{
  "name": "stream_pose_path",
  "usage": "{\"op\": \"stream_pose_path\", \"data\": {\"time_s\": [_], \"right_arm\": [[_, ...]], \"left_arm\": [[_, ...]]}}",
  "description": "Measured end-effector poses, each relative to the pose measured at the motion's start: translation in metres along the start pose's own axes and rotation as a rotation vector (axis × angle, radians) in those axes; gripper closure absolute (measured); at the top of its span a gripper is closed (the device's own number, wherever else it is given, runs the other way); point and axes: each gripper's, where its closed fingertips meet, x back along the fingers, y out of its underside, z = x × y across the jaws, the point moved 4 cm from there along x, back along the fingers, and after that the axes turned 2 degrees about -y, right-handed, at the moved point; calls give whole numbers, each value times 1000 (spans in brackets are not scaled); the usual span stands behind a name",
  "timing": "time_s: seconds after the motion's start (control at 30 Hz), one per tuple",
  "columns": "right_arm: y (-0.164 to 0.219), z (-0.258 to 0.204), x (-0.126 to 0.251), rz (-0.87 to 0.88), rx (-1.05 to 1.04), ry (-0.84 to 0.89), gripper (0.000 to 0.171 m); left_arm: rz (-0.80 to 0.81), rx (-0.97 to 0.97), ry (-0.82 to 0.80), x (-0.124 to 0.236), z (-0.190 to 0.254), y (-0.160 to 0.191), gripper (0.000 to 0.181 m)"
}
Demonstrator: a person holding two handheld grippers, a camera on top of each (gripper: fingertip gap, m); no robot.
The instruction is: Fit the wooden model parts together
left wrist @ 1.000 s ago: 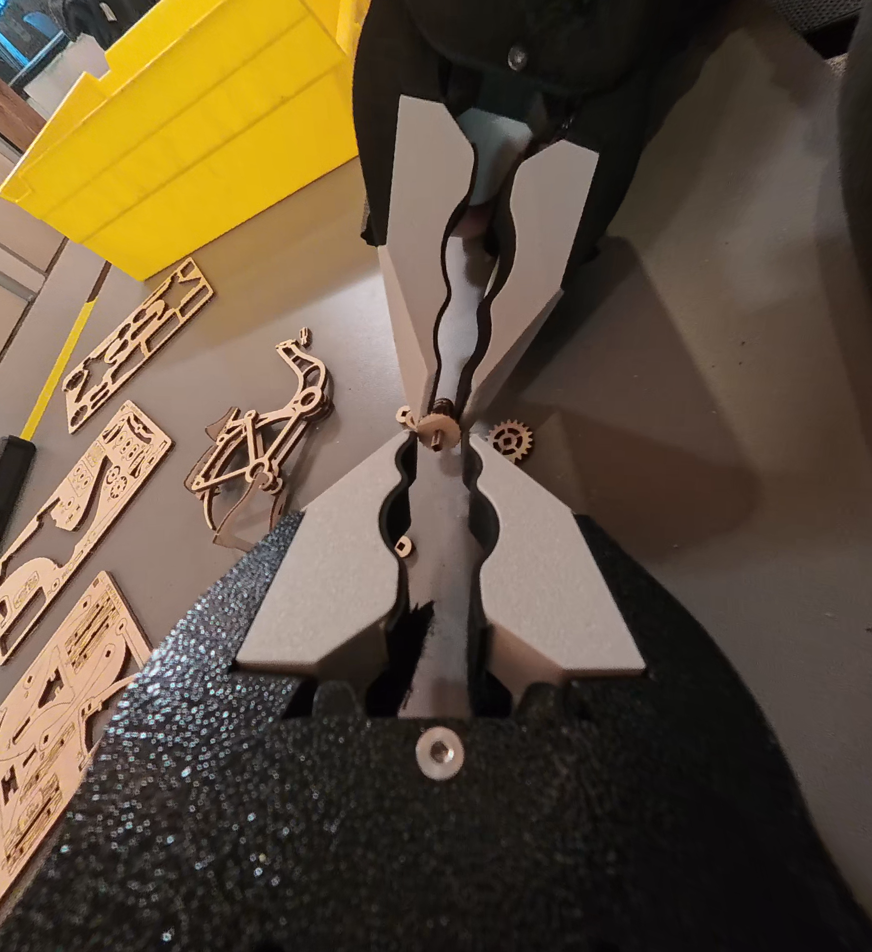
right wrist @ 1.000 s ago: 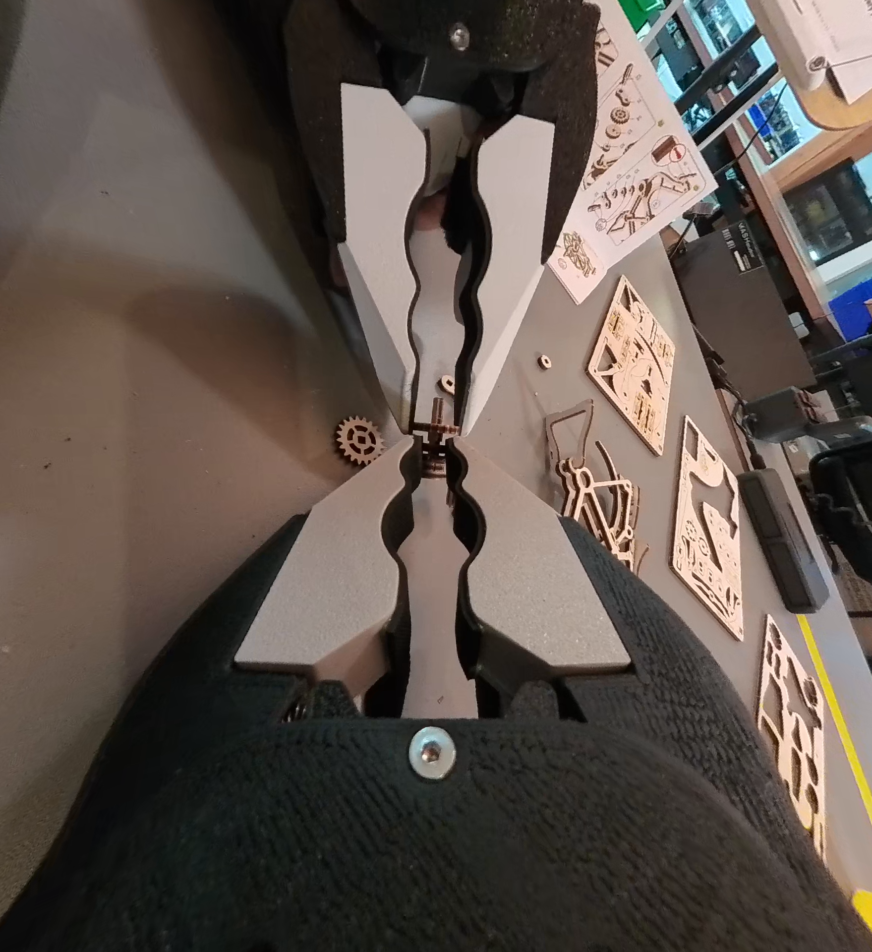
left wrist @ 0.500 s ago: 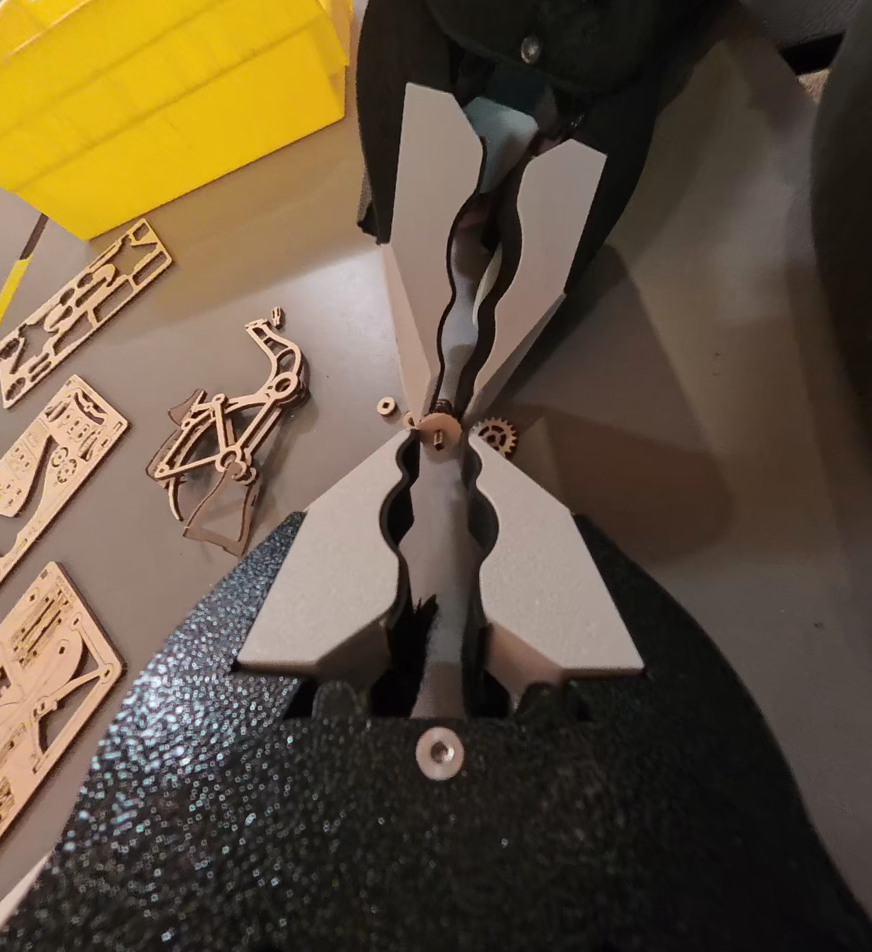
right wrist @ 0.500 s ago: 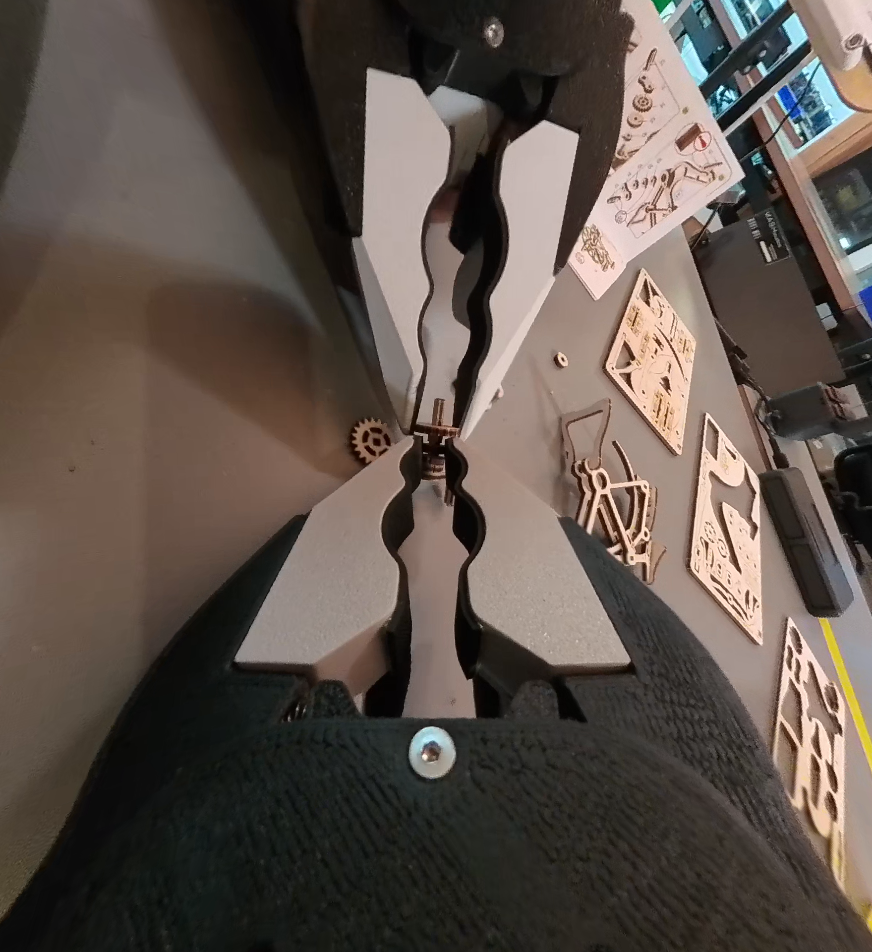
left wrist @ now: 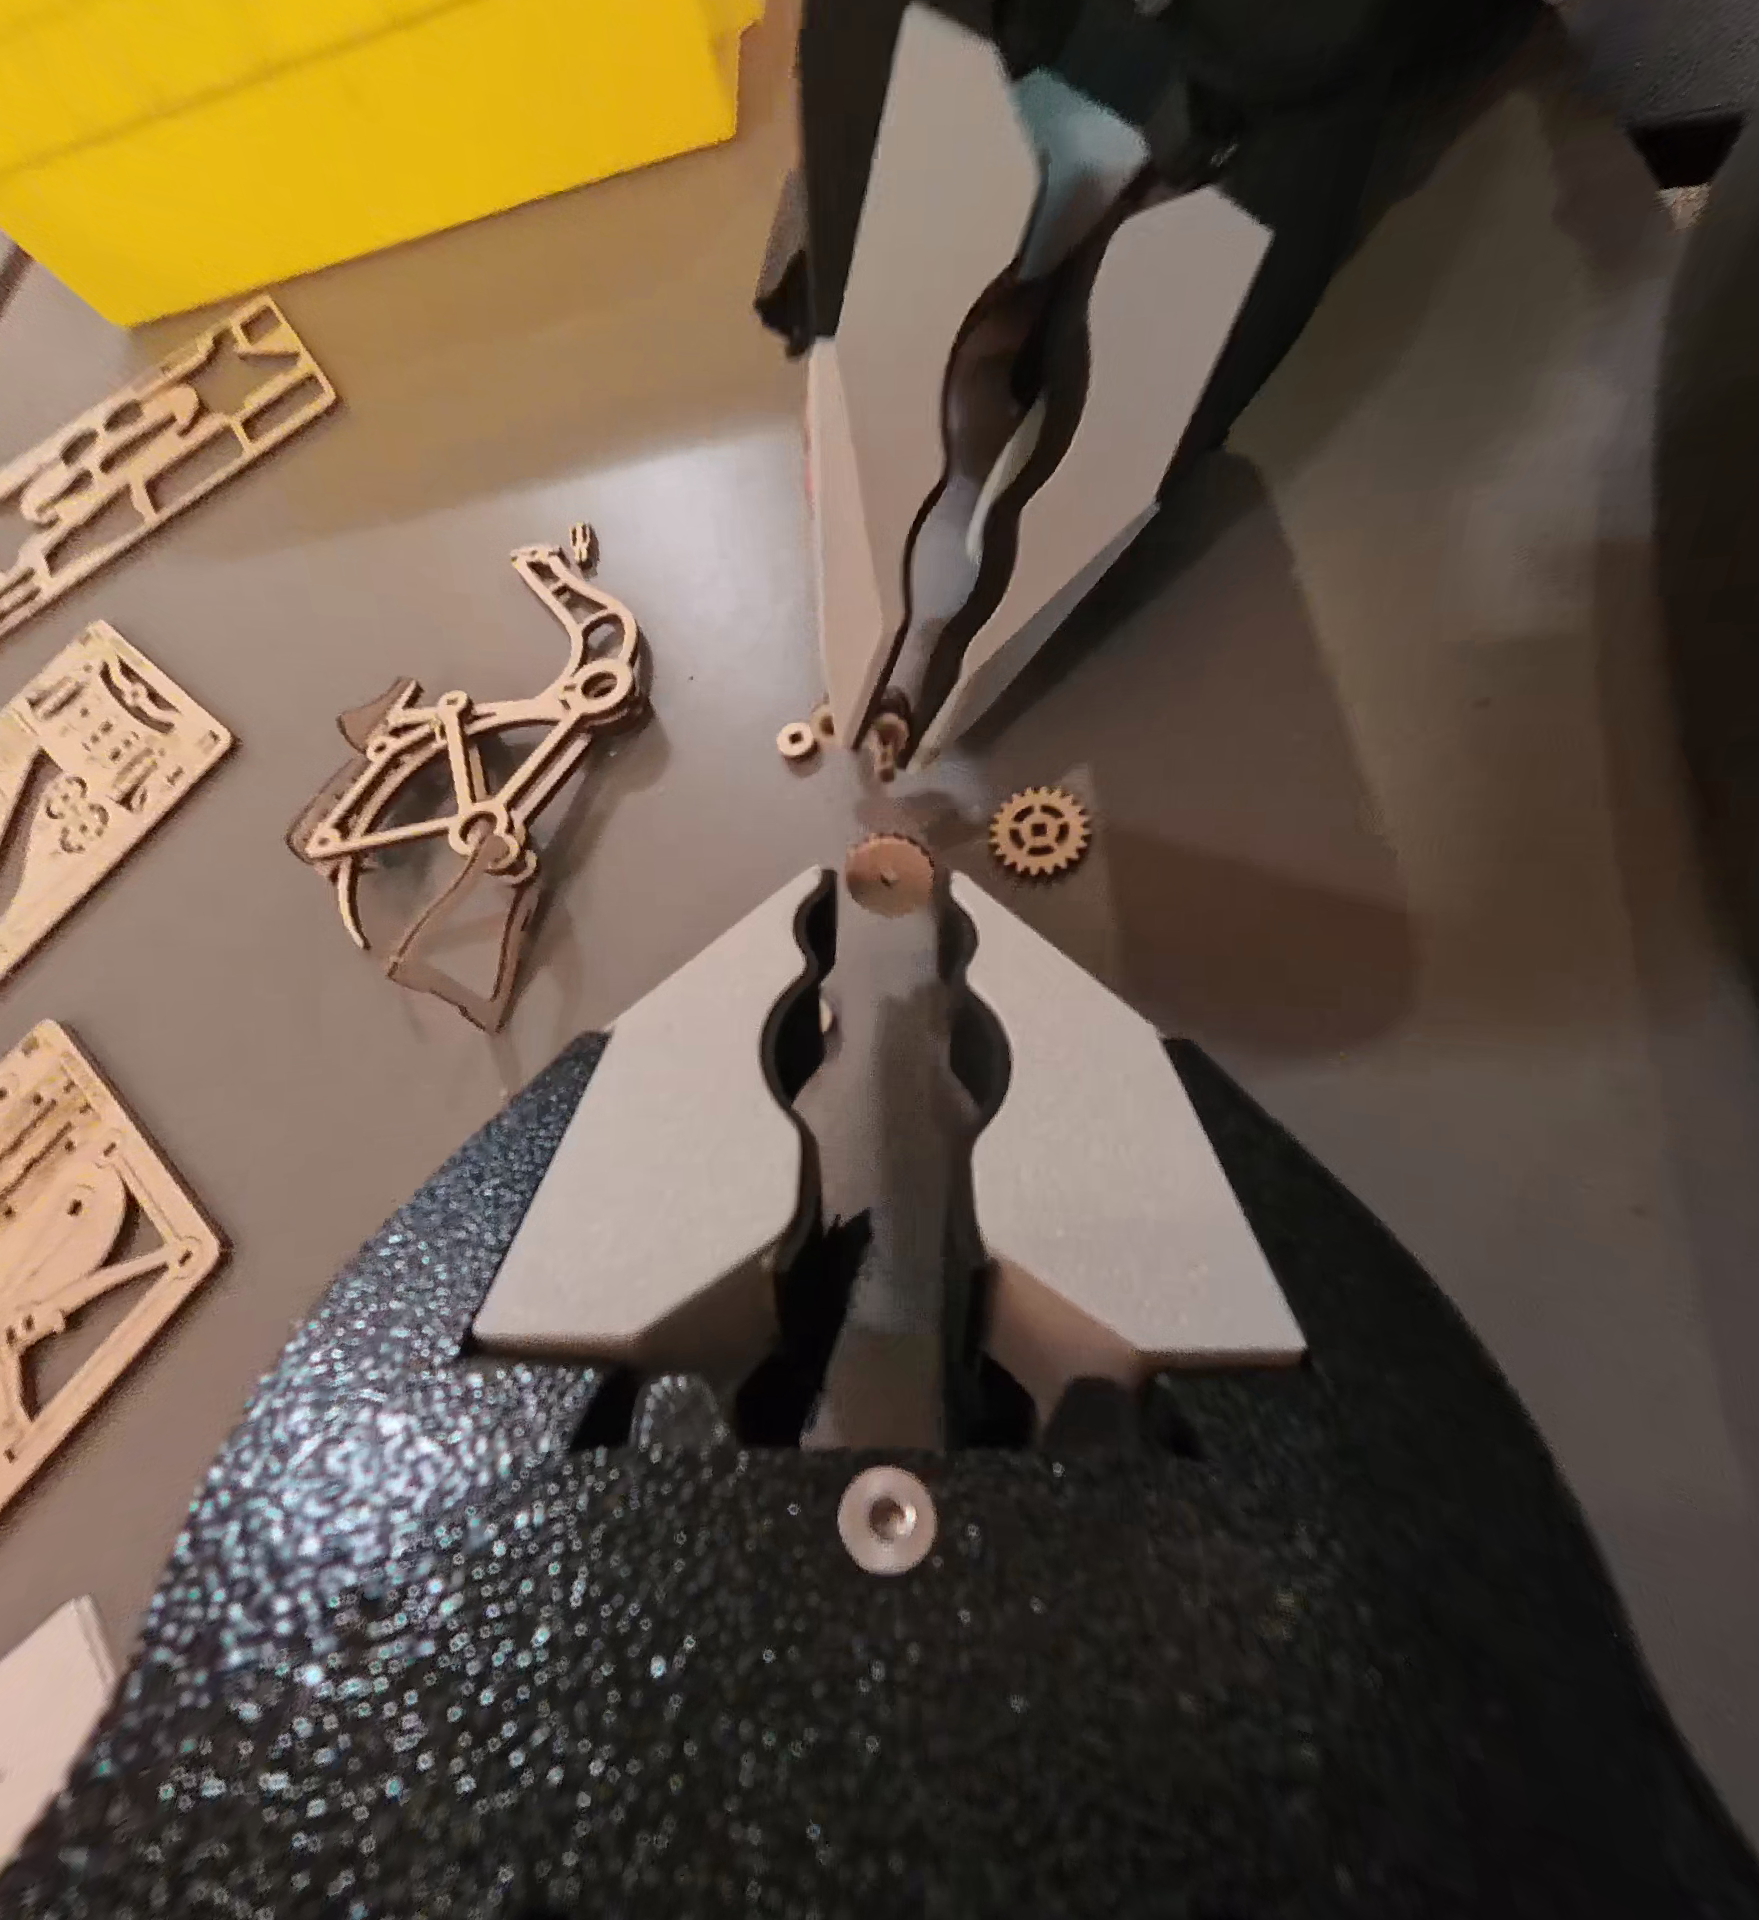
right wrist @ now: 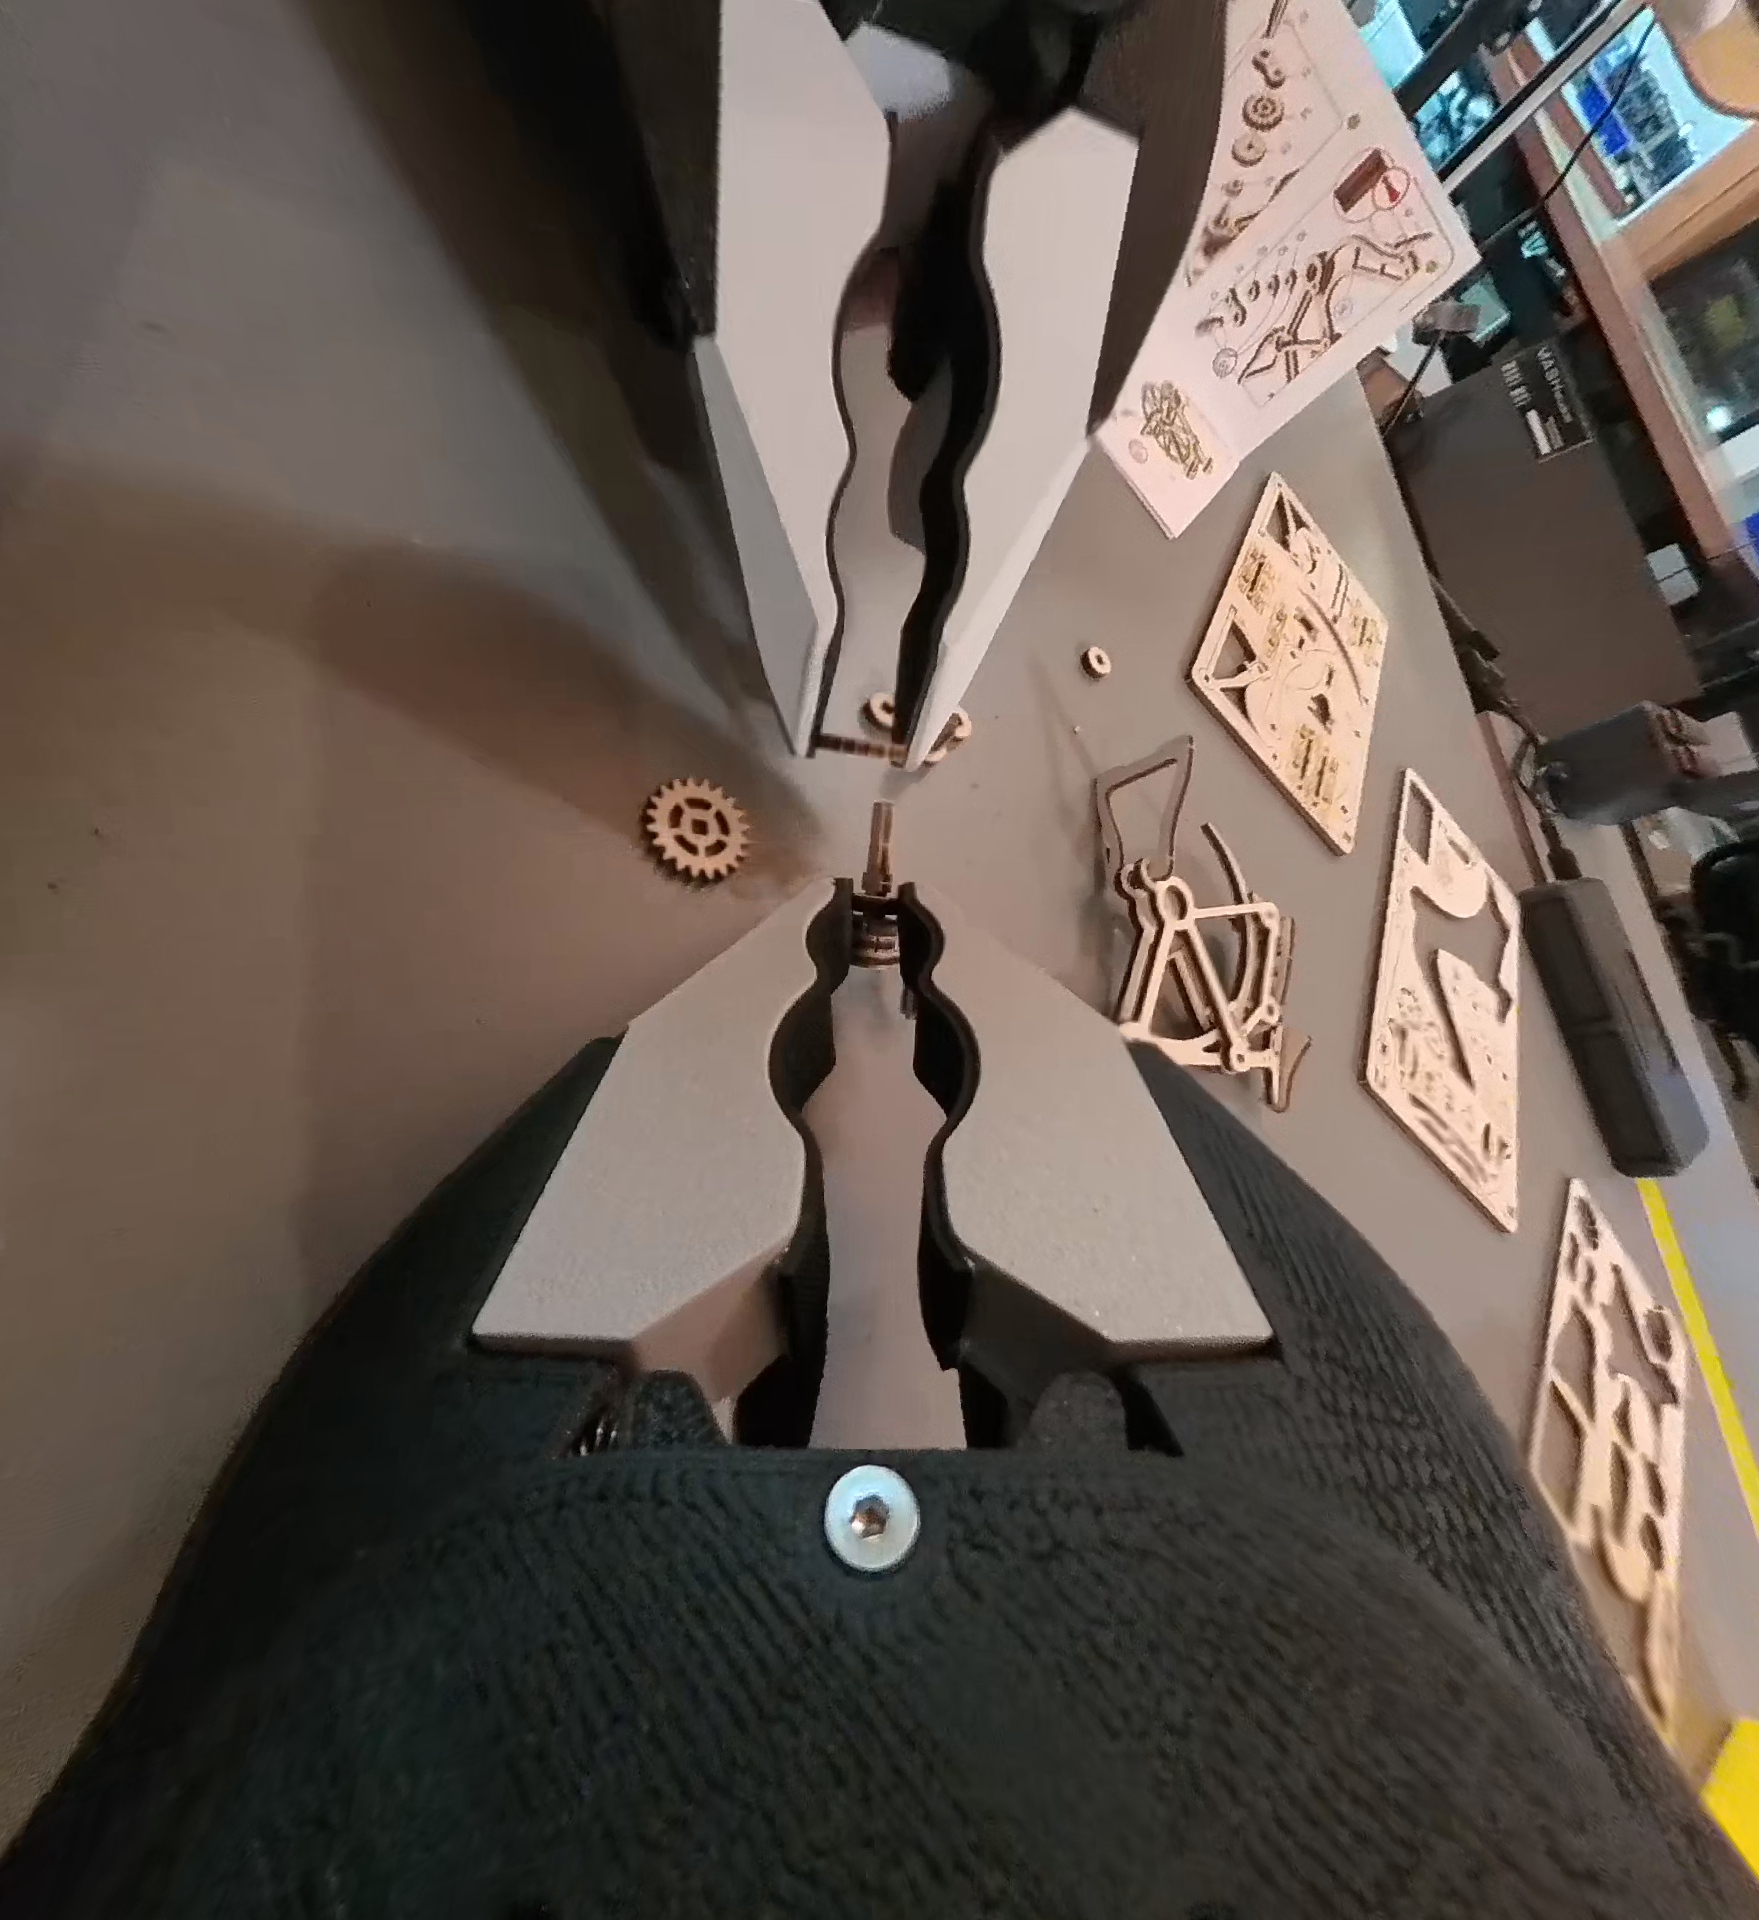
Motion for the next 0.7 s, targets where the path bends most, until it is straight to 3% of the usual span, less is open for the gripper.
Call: {"op": "stream_pose_path", "data": {"time_s": [0.17,0.33,0.47,0.57,0.7], "right_arm": [[-4,3,4,-1,190,104,165],[7,25,13,-36,415,308,164],[37,61,26,-135,482,464,164],[55,73,29,-198,563,506,164],[53,69,26,-157,583,495,164]], "left_arm": [[-20,41,-2,-3,-2,2,141],[13,17,-47,-2,-6,-6,143],[28,45,-92,-7,-20,-16,141],[45,62,-120,-12,-30,-25,140],[-22,-26,-188,-22,-47,-27,139]]}}
